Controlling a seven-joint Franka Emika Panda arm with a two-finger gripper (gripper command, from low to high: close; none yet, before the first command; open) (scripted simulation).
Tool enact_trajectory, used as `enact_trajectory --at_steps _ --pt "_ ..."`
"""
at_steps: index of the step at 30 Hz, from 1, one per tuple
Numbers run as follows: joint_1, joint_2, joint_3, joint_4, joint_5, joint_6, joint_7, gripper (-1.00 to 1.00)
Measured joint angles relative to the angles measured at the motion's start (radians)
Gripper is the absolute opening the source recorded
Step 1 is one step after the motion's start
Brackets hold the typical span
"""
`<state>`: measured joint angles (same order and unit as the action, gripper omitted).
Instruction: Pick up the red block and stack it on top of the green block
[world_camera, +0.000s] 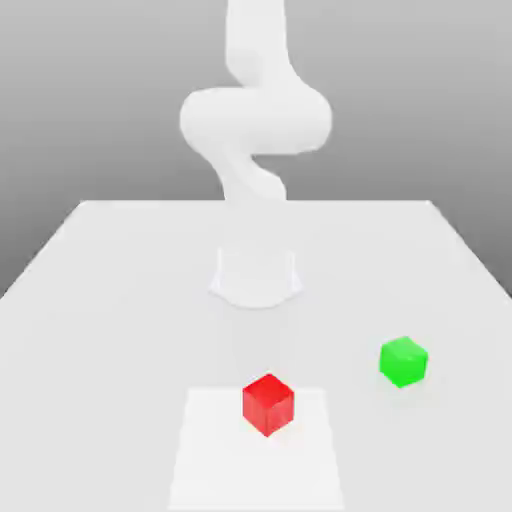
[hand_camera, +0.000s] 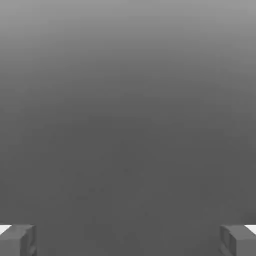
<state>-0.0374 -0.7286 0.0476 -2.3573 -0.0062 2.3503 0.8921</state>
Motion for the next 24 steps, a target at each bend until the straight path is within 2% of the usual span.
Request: enact_trajectory --at_steps 12,17,20,24 --pt "-0.163 0.419 0.189 -0.311 -0.029 0.276 0.521 0.00" --pt "-0.176 0.634 0.216 -0.461 0.021 0.423 0.737 0.00" --pt "-0.180 0.724 0.215 -0.479 0.004 0.492 0.801 0.00" --pt "-0.177 0.820 0.189 -0.467 -0.084 0.570 0.872 0.00"
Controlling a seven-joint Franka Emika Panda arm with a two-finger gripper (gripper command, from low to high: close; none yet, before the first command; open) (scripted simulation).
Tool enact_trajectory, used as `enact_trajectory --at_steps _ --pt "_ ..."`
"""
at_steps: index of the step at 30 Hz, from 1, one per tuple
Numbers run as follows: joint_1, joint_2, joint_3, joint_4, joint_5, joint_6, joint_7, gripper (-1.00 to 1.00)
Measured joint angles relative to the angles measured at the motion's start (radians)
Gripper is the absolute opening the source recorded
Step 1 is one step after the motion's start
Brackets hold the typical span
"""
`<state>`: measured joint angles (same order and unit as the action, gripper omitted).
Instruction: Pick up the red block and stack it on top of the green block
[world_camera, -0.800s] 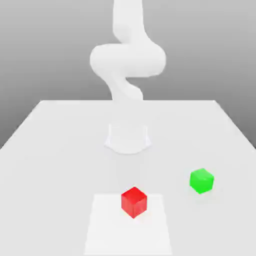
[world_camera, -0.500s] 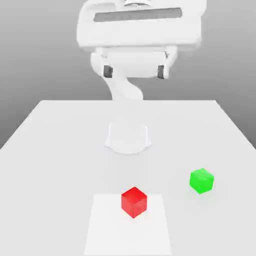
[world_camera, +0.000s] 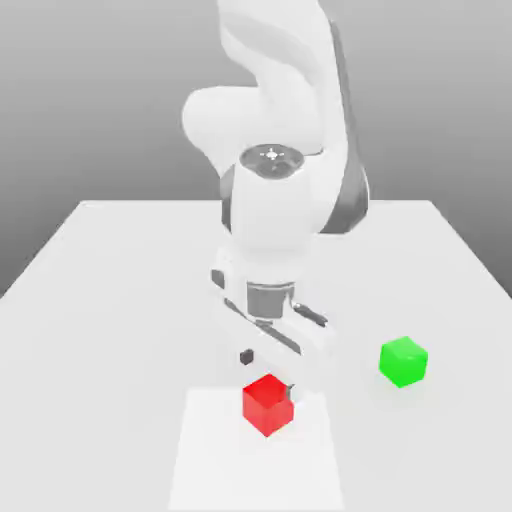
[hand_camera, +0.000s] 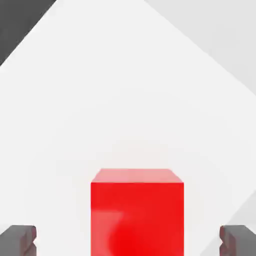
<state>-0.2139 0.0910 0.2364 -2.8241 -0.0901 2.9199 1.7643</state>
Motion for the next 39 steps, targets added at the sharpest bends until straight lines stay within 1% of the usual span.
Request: enact_trajectory --at_steps 4,5,12,14,18,23,26,30,39 --pt "0.062 0.098 -0.086 0.012 -0.096 0.080 0.068 0.00" --pt "0.085 0.122 -0.113 0.015 -0.115 0.100 0.082 -1.00" --pt "0.091 0.127 -0.121 0.015 -0.121 0.107 0.087 -1.00" --pt "0.066 0.092 -0.087 0.012 -0.089 0.078 0.064 -1.00" --pt "0.042 -0.002 -0.037 0.000 0.013 0.001 -0.008 -1.00" --pt "0.059 -0.114 -0.028 -0.022 0.104 -0.092 -0.076 -1.00" --pt "0.126 -0.164 0.012 -0.033 0.135 -0.132 -0.034 -1.00" --pt "0.216 -0.222 0.094 -0.046 0.189 -0.175 0.054 -1.00" --pt "0.468 -0.344 0.275 -0.078 0.355 -0.254 0.227 -1.00"
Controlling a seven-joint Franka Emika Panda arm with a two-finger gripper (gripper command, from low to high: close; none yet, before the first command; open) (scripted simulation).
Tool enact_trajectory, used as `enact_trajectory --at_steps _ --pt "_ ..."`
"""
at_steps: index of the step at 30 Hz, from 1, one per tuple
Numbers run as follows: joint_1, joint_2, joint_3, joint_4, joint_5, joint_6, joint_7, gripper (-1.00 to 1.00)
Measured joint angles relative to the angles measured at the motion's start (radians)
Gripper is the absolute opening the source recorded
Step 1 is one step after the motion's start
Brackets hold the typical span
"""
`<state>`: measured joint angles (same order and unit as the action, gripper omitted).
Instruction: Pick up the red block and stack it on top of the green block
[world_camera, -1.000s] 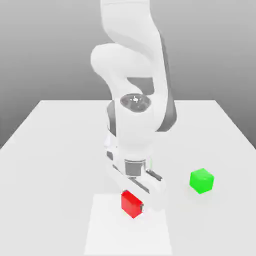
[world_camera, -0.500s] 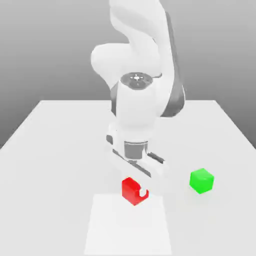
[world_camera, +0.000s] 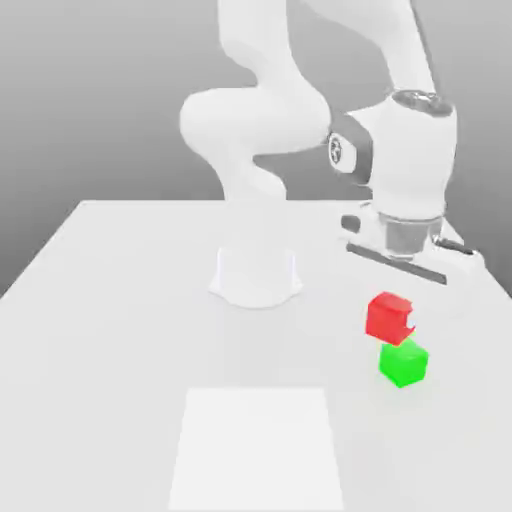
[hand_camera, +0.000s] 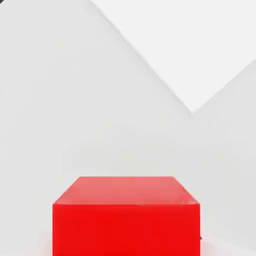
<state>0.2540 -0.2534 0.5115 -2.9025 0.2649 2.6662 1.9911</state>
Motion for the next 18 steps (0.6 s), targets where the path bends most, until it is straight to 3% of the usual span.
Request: enact_trajectory --at_steps 9,14,18 --pt "-0.132 0.129 0.101 0.010 -0.244 0.088 0.197 -1.00" --pt "-0.179 0.216 0.111 0.012 -0.385 0.162 0.296 -1.00" --pt "-0.187 0.278 0.105 0.009 -0.443 0.232 0.336 -1.00"
